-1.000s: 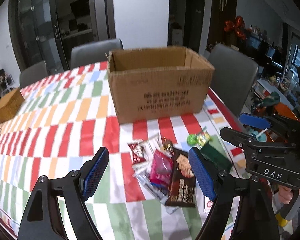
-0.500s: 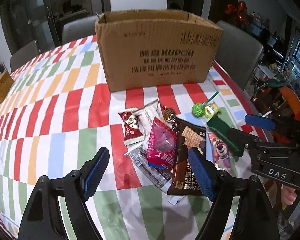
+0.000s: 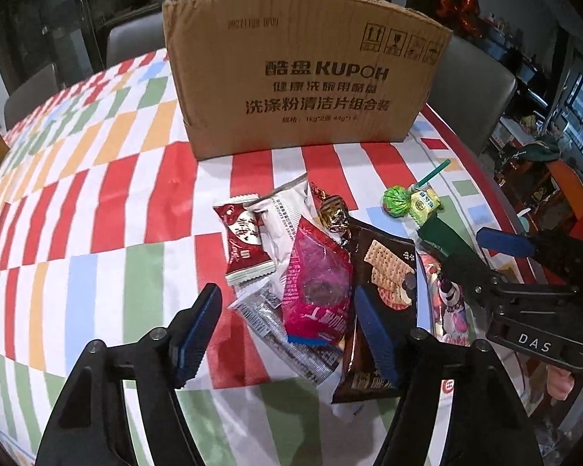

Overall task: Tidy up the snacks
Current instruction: 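Move both open tools back down to the snack pile, then grasp the dark green packet with the right tool while the left tool grasps the pink packet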

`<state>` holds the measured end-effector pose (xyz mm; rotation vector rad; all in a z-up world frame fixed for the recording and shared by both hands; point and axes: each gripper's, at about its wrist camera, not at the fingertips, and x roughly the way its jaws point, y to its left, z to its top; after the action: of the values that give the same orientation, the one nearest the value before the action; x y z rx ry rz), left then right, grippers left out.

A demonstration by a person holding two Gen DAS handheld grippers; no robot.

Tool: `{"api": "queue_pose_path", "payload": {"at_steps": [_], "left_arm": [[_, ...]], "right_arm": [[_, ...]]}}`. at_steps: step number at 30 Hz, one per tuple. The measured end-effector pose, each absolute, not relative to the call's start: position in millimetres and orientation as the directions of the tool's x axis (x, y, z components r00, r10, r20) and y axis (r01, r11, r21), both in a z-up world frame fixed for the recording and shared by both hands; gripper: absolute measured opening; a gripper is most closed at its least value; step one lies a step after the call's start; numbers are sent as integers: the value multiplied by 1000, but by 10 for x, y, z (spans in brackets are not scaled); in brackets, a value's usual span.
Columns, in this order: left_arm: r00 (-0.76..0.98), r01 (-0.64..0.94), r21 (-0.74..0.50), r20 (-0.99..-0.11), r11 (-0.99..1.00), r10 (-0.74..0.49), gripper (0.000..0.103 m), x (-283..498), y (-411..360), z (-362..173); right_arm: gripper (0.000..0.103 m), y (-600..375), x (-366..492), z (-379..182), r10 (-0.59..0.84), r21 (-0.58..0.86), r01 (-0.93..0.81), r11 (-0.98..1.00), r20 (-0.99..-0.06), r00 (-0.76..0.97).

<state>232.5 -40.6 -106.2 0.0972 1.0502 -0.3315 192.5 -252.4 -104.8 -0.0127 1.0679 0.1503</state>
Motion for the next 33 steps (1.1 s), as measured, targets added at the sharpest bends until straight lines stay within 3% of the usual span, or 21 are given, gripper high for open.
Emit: {"api": "queue_pose_path", "payload": {"at_steps": [10, 13, 17, 24, 25, 26, 33], "left_arm": [[417, 303, -149, -868, 941, -271, 55, 2448, -460, -1183], [407, 305, -169, -867, 937, -288, 43, 2454, -470, -1184], [408, 314, -169, -864, 934, -294, 37, 2437, -504, -1184], [426, 306, -165, -857, 938, -290, 36, 2386, -489, -1133], [432, 307, -163, -854, 938, -290, 36, 2373, -488, -1112], [437, 307, -161, -852, 938, -289, 36, 2358, -483, -1091], [487, 296, -147, -827, 944, -282, 36, 2251, -471, -906]], "right_arm": [[59, -2580, 2053, -1137, 135, 96, -109, 989, -882, 452], [58, -2599, 2071, -1160, 152, 117, -104, 988, -880, 450], [48, -2593, 2076, -1159, 171, 134, -112, 985, -876, 452], [37, -2552, 2034, -1114, 156, 103, -136, 985, -867, 474], [32, -2551, 2023, -1092, 155, 100, -138, 985, -862, 482], [18, -2547, 2014, -1065, 160, 102, -143, 984, -857, 490], [6, -2552, 1942, -925, 174, 106, -158, 982, -836, 520]]}}
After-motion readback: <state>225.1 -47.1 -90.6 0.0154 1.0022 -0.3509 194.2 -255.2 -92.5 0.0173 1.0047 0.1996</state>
